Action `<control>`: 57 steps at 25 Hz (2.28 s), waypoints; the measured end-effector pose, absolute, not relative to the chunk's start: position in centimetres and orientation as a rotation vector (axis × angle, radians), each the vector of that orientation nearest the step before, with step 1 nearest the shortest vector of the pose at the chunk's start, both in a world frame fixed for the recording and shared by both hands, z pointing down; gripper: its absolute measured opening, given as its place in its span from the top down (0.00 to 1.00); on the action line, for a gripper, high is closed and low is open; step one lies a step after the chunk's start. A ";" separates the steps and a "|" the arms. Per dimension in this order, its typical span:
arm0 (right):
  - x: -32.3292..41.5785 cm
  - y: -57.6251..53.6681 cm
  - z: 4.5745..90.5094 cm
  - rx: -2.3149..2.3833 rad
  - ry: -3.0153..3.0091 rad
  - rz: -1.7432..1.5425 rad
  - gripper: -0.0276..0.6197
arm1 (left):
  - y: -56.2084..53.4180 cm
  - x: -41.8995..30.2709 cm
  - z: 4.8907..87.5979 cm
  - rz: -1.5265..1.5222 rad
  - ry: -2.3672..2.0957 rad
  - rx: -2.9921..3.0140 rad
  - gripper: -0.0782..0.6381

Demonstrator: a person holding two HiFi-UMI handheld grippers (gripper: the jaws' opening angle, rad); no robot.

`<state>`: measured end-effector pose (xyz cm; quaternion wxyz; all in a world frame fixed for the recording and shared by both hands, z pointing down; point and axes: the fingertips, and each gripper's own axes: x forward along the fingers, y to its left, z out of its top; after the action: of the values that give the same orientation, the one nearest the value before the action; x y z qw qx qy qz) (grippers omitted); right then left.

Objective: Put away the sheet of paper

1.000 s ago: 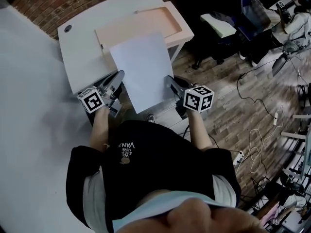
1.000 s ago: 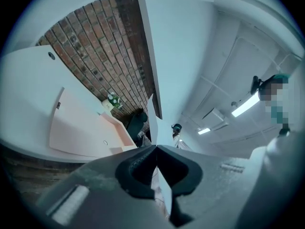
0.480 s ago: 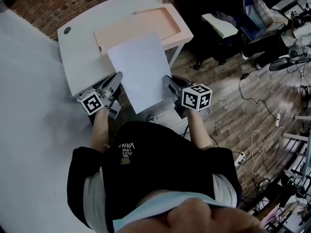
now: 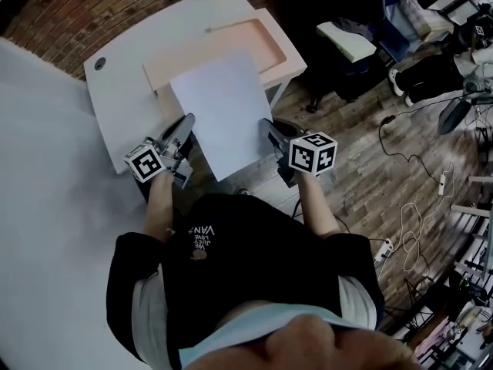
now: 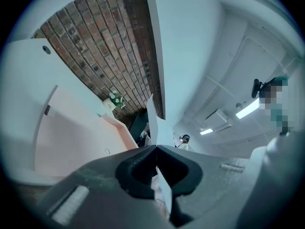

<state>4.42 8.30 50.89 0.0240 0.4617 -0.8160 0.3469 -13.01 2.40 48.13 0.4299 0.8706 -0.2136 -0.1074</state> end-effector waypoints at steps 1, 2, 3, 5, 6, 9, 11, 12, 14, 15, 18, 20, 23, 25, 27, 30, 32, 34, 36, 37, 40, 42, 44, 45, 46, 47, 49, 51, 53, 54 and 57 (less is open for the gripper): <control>4.4 7.5 51.0 1.436 -2.521 1.075 0.96 | 1.5 -13.0 48.3 -0.268 -0.527 2.171 0.89; 4.4 6.8 51.0 1.442 -2.518 1.076 0.96 | 0.8 -13.0 48.3 -0.269 -0.522 2.170 0.89; 4.4 6.2 51.0 1.447 -2.514 1.076 0.96 | 0.1 -13.0 48.4 -0.268 -0.519 2.169 0.89; 4.4 4.9 51.0 1.457 -2.507 1.075 0.96 | -1.4 -13.0 48.6 -0.259 -0.520 2.171 0.89; 4.5 4.3 51.0 1.463 -2.503 1.075 0.96 | -2.1 -13.0 48.7 -0.255 -0.519 2.173 0.89; 4.4 2.3 51.0 1.484 -2.492 1.072 0.96 | -4.2 -13.0 48.7 -0.261 -0.493 2.172 0.89; 4.3 0.8 51.0 1.497 -2.487 1.070 0.96 | -5.7 -13.0 48.6 -0.264 -0.476 2.169 0.89; 4.2 0.2 51.0 1.503 -2.484 1.071 0.96 | -6.4 -13.0 48.6 -0.263 -0.470 2.169 0.89; 4.1 -0.9 51.0 1.516 -2.475 1.075 0.96 | -7.8 -13.1 48.7 -0.256 -0.457 2.172 0.89; 4.1 -1.5 51.0 1.522 -2.471 1.077 0.96 | -8.4 -13.1 48.8 -0.252 -0.450 2.176 0.89; 3.9 -3.1 51.1 1.540 -2.458 1.082 0.96 | -10.3 -13.1 48.7 -0.244 -0.436 2.173 0.89; 3.8 -4.2 51.2 1.552 -2.449 1.085 0.96 | -11.5 -13.2 48.9 -0.238 -0.429 2.169 0.89; 3.5 -5.9 51.5 1.572 -2.432 1.092 0.96 | -13.4 -13.5 49.5 -0.218 -0.418 2.161 0.89; 3.4 -7.3 51.8 1.584 -2.421 1.097 0.96 | -14.8 -13.4 49.7 -0.214 -0.403 2.155 0.89; 3.3 -8.2 52.1 1.591 -2.413 1.102 0.96 | -15.7 -13.4 50.0 -0.209 -0.392 2.153 0.89; 3.1 -8.6 52.4 1.592 -2.405 1.104 0.96 | -16.2 -13.7 50.4 -0.209 -0.396 2.148 0.89; 3.1 -8.8 52.8 1.590 -2.395 1.110 0.96 | -16.3 -13.7 50.9 -0.208 -0.396 2.139 0.89; 3.1 -9.3 53.3 1.584 -2.387 1.118 0.96 | -16.7 -13.7 51.2 -0.207 -0.397 2.130 0.89; 2.9 -9.7 53.6 1.569 -2.385 1.121 0.96 | -16.9 -14.0 51.6 -0.205 -0.413 2.125 0.89; 2.9 -9.8 53.7 1.560 -2.385 1.123 0.96 | -17.0 -14.1 51.9 -0.199 -0.425 2.126 0.89; 3.1 -10.3 54.2 1.527 -2.384 1.129 0.96 | -17.1 -14.1 52.3 -0.194 -0.441 2.126 0.89; 3.0 -10.6 54.3 1.501 -2.388 1.135 0.96 | -17.2 -14.1 52.1 -0.203 -0.454 2.129 0.89; 3.0 -11.0 54.4 1.472 -2.392 1.139 0.96 | -17.3 -14.2 51.9 -0.215 -0.475 2.124 0.89; 3.1 -11.2 54.6 1.459 -2.393 1.140 0.96 | -17.4 -14.2 52.0 -0.217 -0.485 2.120 0.89; 3.2 -11.5 54.8 1.445 -2.394 1.143 0.96 | -17.5 -14.2 52.4 -0.216 -0.495 2.116 0.89; 3.4 -11.8 55.0 1.431 -2.394 1.147 0.96 | -17.7 -14.1 52.7 -0.215 -0.507 2.113 0.89; 3.7 -12.3 55.5 1.407 -2.394 1.156 0.96 | -18.0 -13.8 53.0 -0.220 -0.527 2.105 0.89; 4.0 -12.7 55.9 1.387 -2.393 1.164 0.96 | -18.1 -13.5 53.1 -0.224 -0.545 2.094 0.89; 4.0 -13.1 56.2 1.362 -2.392 1.171 0.96 | -18.2 -13.6 53.6 -0.216 -0.568 2.086 0.89; 4.0 -13.2 56.4 1.349 -2.391 1.175 0.96 | -18.3 -13.6 53.8 -0.210 -0.578 2.082 0.89; 4.2 -13.6 57.0 1.317 -2.383 1.196 0.96 | -18.5 -13.4 54.6 -0.185 -0.600 2.073 0.89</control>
<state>4.23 -13.62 57.05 0.0839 0.4413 -0.7986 0.4007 -13.36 -18.55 54.55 0.4686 0.8454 -0.2448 -0.0753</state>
